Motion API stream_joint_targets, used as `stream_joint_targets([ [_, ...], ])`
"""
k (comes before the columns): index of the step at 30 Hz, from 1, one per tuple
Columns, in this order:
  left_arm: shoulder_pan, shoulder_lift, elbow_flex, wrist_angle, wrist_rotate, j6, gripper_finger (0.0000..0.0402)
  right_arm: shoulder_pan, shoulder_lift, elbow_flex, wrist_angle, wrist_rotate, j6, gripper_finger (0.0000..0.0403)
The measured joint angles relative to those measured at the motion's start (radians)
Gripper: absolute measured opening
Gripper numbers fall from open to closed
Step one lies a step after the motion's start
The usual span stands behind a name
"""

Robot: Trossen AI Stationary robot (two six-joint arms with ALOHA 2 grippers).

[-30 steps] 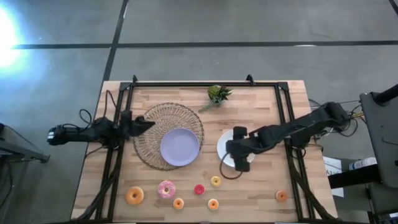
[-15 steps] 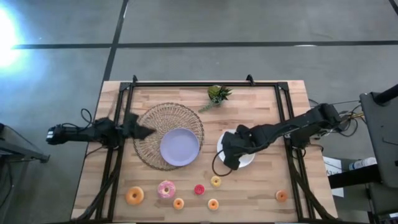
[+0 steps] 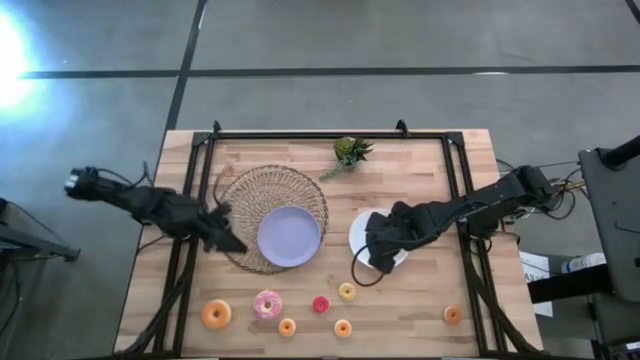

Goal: Pick & Place donuts
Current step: Put the large pink donut on the white plate

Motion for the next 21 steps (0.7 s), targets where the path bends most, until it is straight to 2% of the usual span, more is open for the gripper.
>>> stream_joint_targets([
  [3, -0.097, 0.141, 0.049, -0.121, -0.054, -0.016, 0.0126, 0.000, -0.014, -0.009, -0.038, 0.011, -0.019, 0.0228],
  [7, -0.219, 0.311, 0.075, -0.104, -0.141, -0.064, 0.0126, 0.006, -0.055, -0.035, -0.058, 0.050, -0.029, 0.0228],
  [12, -0.341, 0.487, 0.151, -0.100, -0.297, -0.089, 0.0126, 0.010, -0.141, -0.099, -0.055, 0.102, -0.028, 0.0228],
  [16, -0.383, 0.622, 0.234, -0.092, -0.357, -0.086, 0.0125, 0.010, -0.225, -0.169, -0.045, 0.105, -0.019, 0.0228],
  [21, -0.389, 0.786, 0.329, -0.099, -0.346, -0.010, 0.0126, 0.010, -0.323, -0.251, -0.031, 0.110, 0.011, 0.0229],
])
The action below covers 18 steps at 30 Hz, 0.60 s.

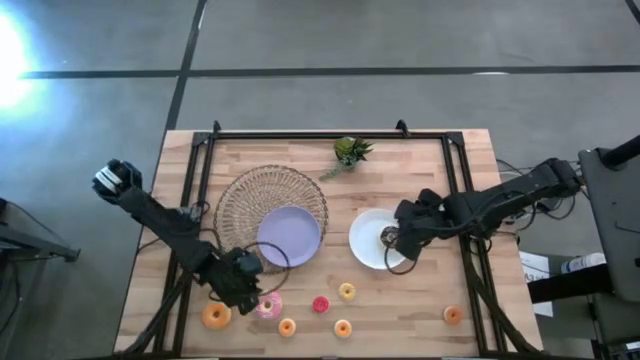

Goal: Pick & Place donuts
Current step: Put the large pink donut on the white plate

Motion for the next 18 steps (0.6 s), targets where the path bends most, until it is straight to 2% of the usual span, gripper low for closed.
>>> stream_joint_targets([
  [3, 0.001, 0.088, 0.042, 0.008, 0.028, 0.088, 0.0126, 0.001, -0.037, -0.023, 0.021, 0.007, -0.006, 0.0227],
  [7, 0.000, 0.179, 0.077, -0.003, 0.089, 0.080, 0.0126, 0.003, -0.048, -0.027, 0.032, 0.027, -0.040, 0.0226],
  [18, 0.006, 0.248, 0.111, 0.009, 0.108, 0.044, 0.0126, 0.003, -0.042, -0.040, 0.035, 0.051, -0.100, 0.0226],
])
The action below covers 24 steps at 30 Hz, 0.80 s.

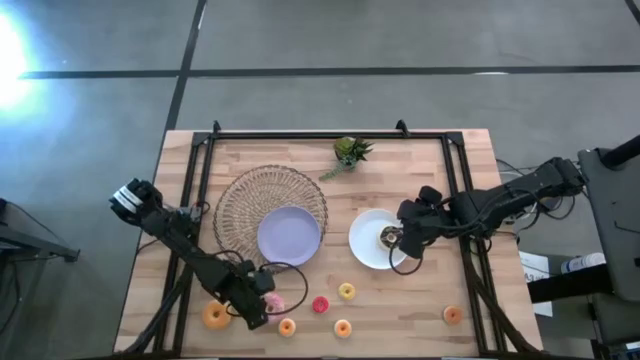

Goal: Pick & Place donuts
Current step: Put the large pink donut on the white plate

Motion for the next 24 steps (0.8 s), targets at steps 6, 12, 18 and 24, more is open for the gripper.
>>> stream_joint_targets([
  [6, 0.004, -0.014, -0.005, -0.010, -0.006, -0.094, 0.0135, 0.000, -0.002, -0.014, 0.003, 0.000, 0.000, 0.0226],
  [12, 0.024, -0.019, -0.008, -0.020, 0.022, -0.148, 0.0195, 0.000, -0.002, -0.016, 0.009, -0.001, 0.002, 0.0226],
  [18, 0.026, -0.022, 0.034, 0.006, 0.041, -0.044, 0.0225, 0.000, -0.002, -0.016, 0.031, -0.001, 0.005, 0.0226],
  [24, 0.025, 0.024, 0.015, -0.008, 0.040, -0.024, 0.0225, 0.000, -0.002, -0.016, 0.040, -0.002, 0.010, 0.0226],
])
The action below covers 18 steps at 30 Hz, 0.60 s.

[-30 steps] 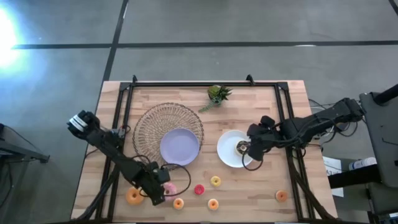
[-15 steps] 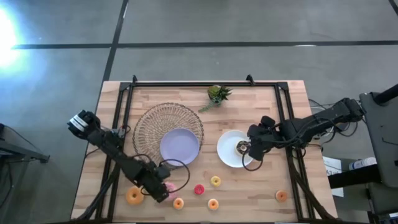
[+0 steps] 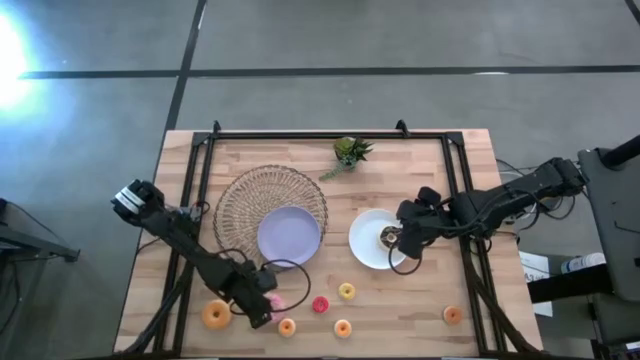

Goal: Pick & Place donuts
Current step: Put the large pink donut on the white plate

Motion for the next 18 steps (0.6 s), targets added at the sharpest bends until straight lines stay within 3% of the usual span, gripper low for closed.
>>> stream_joint_targets([
  [6, 0.005, 0.028, 0.000, 0.009, -0.030, -0.022, 0.0223, 0.000, 0.000, 0.000, 0.007, -0.002, 0.002, 0.0226],
  [9, 0.013, 0.034, 0.000, 0.017, -0.033, -0.020, 0.0203, 0.000, 0.000, 0.000, 0.007, -0.002, 0.000, 0.0226],
  [12, 0.016, 0.036, 0.001, 0.034, -0.033, -0.003, 0.0156, 0.000, 0.000, 0.000, 0.006, -0.003, -0.002, 0.0226],
  [18, 0.063, 0.027, 0.004, 0.029, -0.029, 0.035, 0.0021, 0.003, -0.039, 0.000, 0.005, 0.013, -0.005, 0.0226],
])
